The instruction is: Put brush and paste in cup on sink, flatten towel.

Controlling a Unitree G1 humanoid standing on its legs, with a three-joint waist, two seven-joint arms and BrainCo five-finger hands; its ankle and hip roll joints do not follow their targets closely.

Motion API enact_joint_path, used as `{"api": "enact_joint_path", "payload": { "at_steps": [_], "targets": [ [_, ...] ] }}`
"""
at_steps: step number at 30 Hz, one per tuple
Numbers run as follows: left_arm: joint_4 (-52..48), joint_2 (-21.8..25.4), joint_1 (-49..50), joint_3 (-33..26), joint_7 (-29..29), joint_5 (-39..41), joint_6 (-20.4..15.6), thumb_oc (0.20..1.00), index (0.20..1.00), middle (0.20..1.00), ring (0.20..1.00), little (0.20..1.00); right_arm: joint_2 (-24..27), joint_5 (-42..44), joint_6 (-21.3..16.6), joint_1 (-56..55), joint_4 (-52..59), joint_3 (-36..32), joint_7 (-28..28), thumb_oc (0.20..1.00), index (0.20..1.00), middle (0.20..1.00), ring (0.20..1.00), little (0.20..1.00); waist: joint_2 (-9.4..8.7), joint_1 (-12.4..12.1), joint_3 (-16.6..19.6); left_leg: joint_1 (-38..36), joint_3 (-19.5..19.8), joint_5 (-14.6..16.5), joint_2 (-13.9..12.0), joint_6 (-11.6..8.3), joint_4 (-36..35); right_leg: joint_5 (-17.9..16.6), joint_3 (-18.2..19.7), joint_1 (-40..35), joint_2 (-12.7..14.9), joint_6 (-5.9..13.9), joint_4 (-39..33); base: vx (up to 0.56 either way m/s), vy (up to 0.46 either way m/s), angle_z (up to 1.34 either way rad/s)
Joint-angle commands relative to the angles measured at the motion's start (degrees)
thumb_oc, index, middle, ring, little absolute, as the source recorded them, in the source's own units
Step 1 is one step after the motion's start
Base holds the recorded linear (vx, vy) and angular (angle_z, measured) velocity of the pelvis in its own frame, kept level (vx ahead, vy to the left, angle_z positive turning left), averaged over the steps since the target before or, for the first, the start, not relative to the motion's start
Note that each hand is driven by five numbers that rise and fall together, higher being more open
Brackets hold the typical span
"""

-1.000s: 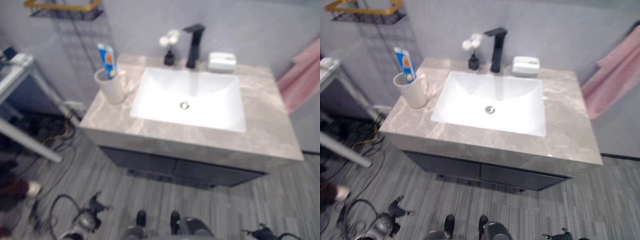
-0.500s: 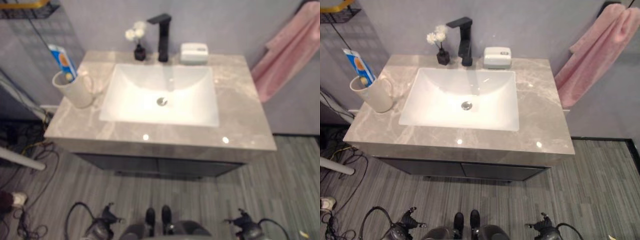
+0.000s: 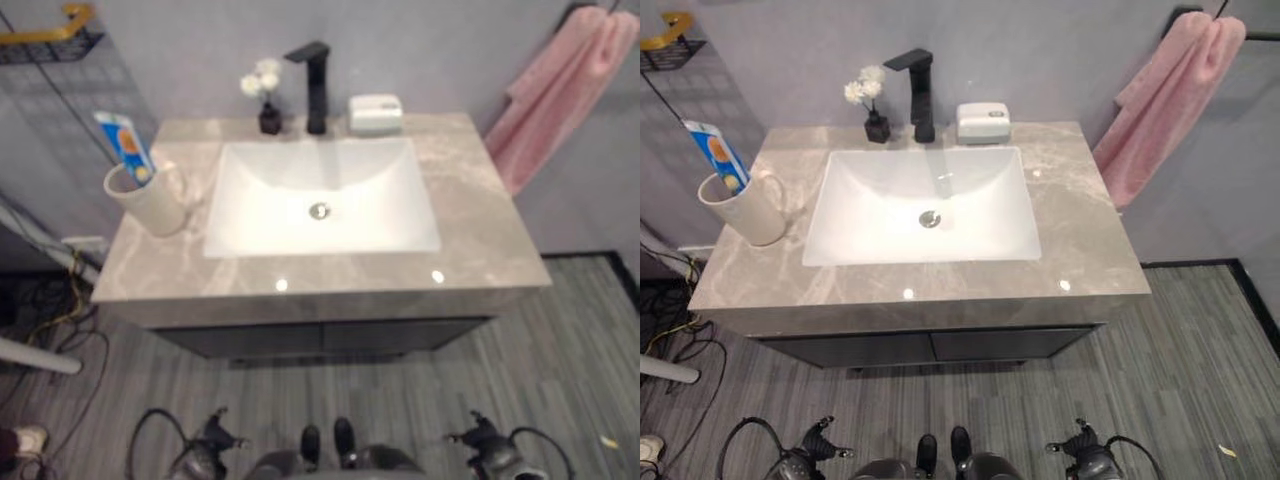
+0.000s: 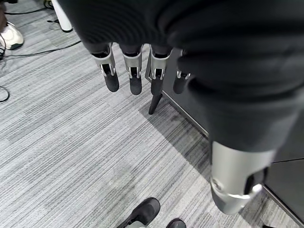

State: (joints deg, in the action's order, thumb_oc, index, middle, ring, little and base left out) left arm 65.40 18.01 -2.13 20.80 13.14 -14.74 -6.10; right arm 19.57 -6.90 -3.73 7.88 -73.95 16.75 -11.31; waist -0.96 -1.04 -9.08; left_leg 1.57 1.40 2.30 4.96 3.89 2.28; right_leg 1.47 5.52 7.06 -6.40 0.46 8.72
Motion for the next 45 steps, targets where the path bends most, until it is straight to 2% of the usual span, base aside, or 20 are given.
{"api": "enact_joint_path", "payload": {
  "at_steps": [1, 3, 5, 6, 8, 9, 10, 11, 12, 14, 15, 18, 22, 26, 28, 29, 32, 35, 39, 45],
  "targets": [
    [-1.62, 1.63, -0.34, -0.40, -0.45, -2.31, -1.67, 1.000, 1.000, 1.000, 1.000, 1.000, 0.29, -3.54, 0.36, 0.16, 0.74, 2.42, -0.05, 1.000, 1.000, 1.000, 1.000, 1.000, -1.69, -1.02, 0.07, -0.45, -0.58, 8.68, 3.10, 1.39, 6.02, 2.29, -6.28, 1.19, 4.52, 6.51, 6.92, -0.04, 0.132, -0.24],
    [-2.55, 1.89, -0.44, -0.49, -0.60, -2.30, -1.94, 1.000, 1.000, 1.000, 1.000, 1.000, 0.41, -3.56, -0.06, 0.70, 1.74, 2.63, 0.44, 1.000, 1.000, 1.000, 1.000, 1.000, -0.99, -1.21, -0.19, 0.13, -0.27, 8.43, 2.52, 1.61, 6.64, 0.14, -5.28, 2.05, 6.02, 6.48, 5.88, -0.06, 0.047, -0.23],
    [-4.68, 2.64, -0.73, 0.13, -0.63, -2.37, -2.79, 1.000, 1.000, 1.000, 1.000, 1.000, 1.33, -4.03, -0.25, 0.25, 2.17, 2.45, 0.33, 1.000, 1.000, 1.000, 1.000, 1.000, -0.17, -1.61, -0.73, 1.39, 1.70, 9.42, 2.38, 2.01, 10.16, -1.41, -4.28, 2.44, 8.86, 5.43, 3.14, -0.05, 0.026, -0.03],
    [-4.70, 2.64, -0.73, 0.13, -0.63, -2.36, -2.78, 1.000, 1.000, 1.000, 1.000, 1.000, 1.34, -4.03, -0.26, 0.25, 2.17, 2.44, 0.33, 1.000, 1.000, 1.000, 1.000, 1.000, -0.12, -1.54, -0.72, 1.48, 1.77, 9.50, 2.35, 2.01, 10.33, -1.46, -4.36, 2.38, 8.84, 5.43, 3.04, -0.02, -0.017, 0.20],
    [-7.82, 4.10, 0.03, 0.68, -0.60, -2.99, -3.58, 1.000, 1.000, 1.000, 1.000, 1.000, 2.23, -4.78, -0.20, 0.06, 2.07, 2.10, 0.23, 1.000, 1.000, 1.000, 1.000, 1.000, -0.25, -2.42, -1.15, 2.40, 3.07, 11.29, 2.33, 2.16, 13.91, -3.76, -4.40, 1.97, 11.54, 5.53, -0.37, 0.01, -0.079, 0.35],
    [-7.88, 4.13, 0.06, 0.67, -0.63, -2.99, -3.55, 1.000, 1.000, 1.000, 1.000, 1.000, 2.22, -4.78, -0.19, 0.05, 2.08, 2.10, 0.23, 1.000, 1.000, 1.000, 1.000, 1.000, -0.20, -2.40, -1.14, 2.50, 3.10, 11.40, 2.29, 2.17, 14.10, -3.84, -4.45, 1.89, 11.50, 5.53, -0.51, 0.02, -0.170, 0.34],
    [-11.18, 5.51, 0.93, 0.74, -0.81, -2.73, -4.21, 1.000, 1.000, 1.000, 1.000, 1.000, 2.65, -4.86, -0.38, -0.27, 2.62, 1.97, 0.18, 1.000, 1.000, 1.000, 1.000, 1.000, -0.95, -3.08, -1.63, 2.91, 3.08, 12.48, 2.43, 2.02, 15.73, -4.66, -4.71, 2.24, 11.56, 6.12, -0.96, 0.03, -0.194, 0.35],
    [-12.71, 6.77, 1.47, 0.62, -1.03, -2.97, -4.40, 1.000, 1.000, 1.000, 1.000, 1.000, 2.73, -5.09, -0.56, -0.82, 3.16, 1.81, 0.10, 1.000, 1.000, 1.000, 1.000, 1.000, -1.73, -3.80, -1.36, 3.20, 2.68, 12.91, 2.47, 1.53, 16.29, -3.65, -6.84, 1.18, 11.87, 6.21, -2.13, 0.03, -0.196, 0.29],
    [-12.78, 6.83, 1.52, 0.61, -1.06, -2.96, -4.36, 1.000, 1.000, 1.000, 1.000, 1.000, 2.69, -5.10, -0.56, -0.85, 3.17, 1.82, 0.10, 1.000, 1.000, 1.000, 1.000, 1.000, -1.74, -3.69, -1.36, 3.19, 2.80, 12.93, 2.49, 1.53, 16.35, -3.66, -6.97, 1.06, 11.89, 6.21, -2.22, 0.03, -0.180, 0.23],
    [-13.84, 7.98, 1.58, 0.22, -1.12, -2.95, -4.53, 1.000, 1.000, 1.000, 1.000, 1.000, 3.17, -4.62, -0.71, -1.41, 3.60, 1.22, -0.27, 1.000, 1.000, 1.000, 1.000, 1.000, -2.48, -3.17, -0.96, 3.36, 4.50, 12.25, 2.65, 0.73, 15.05, -1.92, -4.54, 0.76, 10.17, 6.04, -1.83, 0.04, -0.266, 0.45],
    [-14.08, 7.87, 3.42, -1.83, -0.73, -2.13, -4.80, 1.000, 1.000, 1.000, 1.000, 1.000, 3.66, -5.20, -0.90, -2.07, 3.91, 1.41, -0.09, 1.000, 1.000, 1.000, 1.000, 1.000, -2.63, -3.57, -0.20, 2.66, 5.22, 11.79, 2.24, -0.08, 13.64, -1.50, -5.78, -0.19, 9.68, 5.78, -2.86, 0.07, -0.260, 0.80],
    [-15.52, 7.65, 4.47, -2.97, -1.06, -0.43, -5.23, 1.000, 1.000, 1.000, 1.000, 1.000, 3.83, -5.14, -1.09, -2.88, 3.95, 0.93, -0.58, 1.000, 1.000, 1.000, 1.000, 1.000, -2.61, -3.41, 0.20, 2.09, 6.85, 10.97, 2.19, -0.67, 12.28, -1.06, -6.37, -1.38, 9.46, 5.21, -3.86, 0.05, -0.221, 0.36],
    [-21.95, 8.83, 6.94, -3.23, -2.19, 0.65, -7.08, 1.000, 1.000, 1.000, 1.000, 1.000, 4.16, -4.98, -1.64, -2.74, 3.83, 0.45, -1.01, 1.000, 1.000, 1.000, 1.000, 1.000, -2.04, -4.11, 0.74, 1.22, 9.01, 9.05, 1.74, -1.59, 9.28, -0.32, -8.24, -3.04, 9.46, 4.33, -5.91, 0.00, -0.154, 0.30],
    [-34.49, 12.82, 12.54, -5.51, -5.16, 5.29, -9.43, 1.000, 1.000, 1.000, 1.000, 1.000, 4.89, -3.92, -2.55, -2.71, 5.35, -0.30, -0.49, 1.000, 1.000, 1.000, 1.000, 1.000, -1.32, -4.93, 1.28, 0.59, 10.50, 7.27, 1.51, -1.80, 6.69, -0.09, -9.49, -3.98, 9.72, 3.84, -6.97, -0.01, -0.096, 0.24],
    [-37.26, 14.03, 14.04, -6.07, -5.83, 6.84, -10.04, 1.000, 1.000, 1.000, 1.000, 1.000, 5.08, -3.79, -2.66, -2.76, 5.01, -0.56, -0.24, 1.000, 1.000, 1.000, 1.000, 1.000, -1.03, -5.28, 1.38, 0.37, 10.96, 6.81, 1.49, -1.84, 6.03, 0.06, -9.82, -4.23, 9.80, 3.77, -7.05, -0.02, -0.042, 0.10],
    [-46.38, 18.22, 18.34, -8.76, -7.68, 10.13, -11.07, 1.000, 1.000, 1.000, 1.000, 1.000, 5.42, -3.69, -2.47, -2.48, 3.99, -1.01, 0.41, 1.000, 1.000, 1.000, 1.000, 1.000, -0.20, -6.37, 1.46, -0.33, 12.06, 6.30, 1.45, -1.89, 4.79, 0.71, -11.01, -4.75, 10.05, 3.67, -6.75, -0.04, -0.023, 0.12],
    [-51.27, 20.45, 21.80, -11.18, -9.17, 12.73, -11.42, 1.000, 1.000, 1.000, 1.000, 1.000, 5.33, -4.35, -2.16, -2.18, 3.00, -0.79, 0.83, 1.000, 1.000, 1.000, 1.000, 1.000, 0.23, -6.68, 1.50, -0.56, 12.70, 6.00, 1.71, -1.76, 4.40, 0.85, -11.75, -4.80, 10.41, 3.67, -6.32, -0.02, 0.007, 0.20],
    [-60.31, 24.05, 26.82, -15.60, -11.46, 17.62, -12.58, 1.000, 1.000, 1.000, 1.000, 1.000, 5.46, -5.80, -1.48, -1.27, 1.44, -0.50, 1.42, 1.000, 1.000, 1.000, 1.000, 1.000, 1.20, -8.11, 1.36, -0.75, 14.13, 5.36, 2.34, -1.51, 3.86, 0.92, -13.11, -4.95, 11.06, 3.83, -5.76, -0.03, 0.029, 0.18],
    [-67.03, 25.70, 29.86, -19.48, -12.25, 21.16, -13.17, 1.000, 1.000, 1.000, 1.000, 1.000, 4.90, -5.30, -1.04, -0.52, 0.84, -0.67, 1.84, 1.000, 1.000, 1.000, 1.000, 1.000, 1.46, -8.85, 1.57, -1.05, 15.30, 4.79, 2.71, -1.41, 3.08, 0.98, -14.23, -5.32, 11.60, 4.03, -5.64, -0.01, 0.025, 0.24],
    [-72.81, 24.95, 30.60, -25.83, -10.17, 24.82, -13.94, 1.000, 1.000, 1.000, 1.000, 1.000, 4.09, -5.30, -1.02, -0.52, 1.96, -0.23, 2.01, 1.000, 1.000, 1.000, 1.000, 1.000, 1.20, -9.71, 1.55, -1.02, 16.61, 4.25, 3.18, -1.40, 2.77, 1.10, -15.59, -5.54, 12.23, 4.01, -5.34, 0.00, 0.012, 0.16]
  ]
}}
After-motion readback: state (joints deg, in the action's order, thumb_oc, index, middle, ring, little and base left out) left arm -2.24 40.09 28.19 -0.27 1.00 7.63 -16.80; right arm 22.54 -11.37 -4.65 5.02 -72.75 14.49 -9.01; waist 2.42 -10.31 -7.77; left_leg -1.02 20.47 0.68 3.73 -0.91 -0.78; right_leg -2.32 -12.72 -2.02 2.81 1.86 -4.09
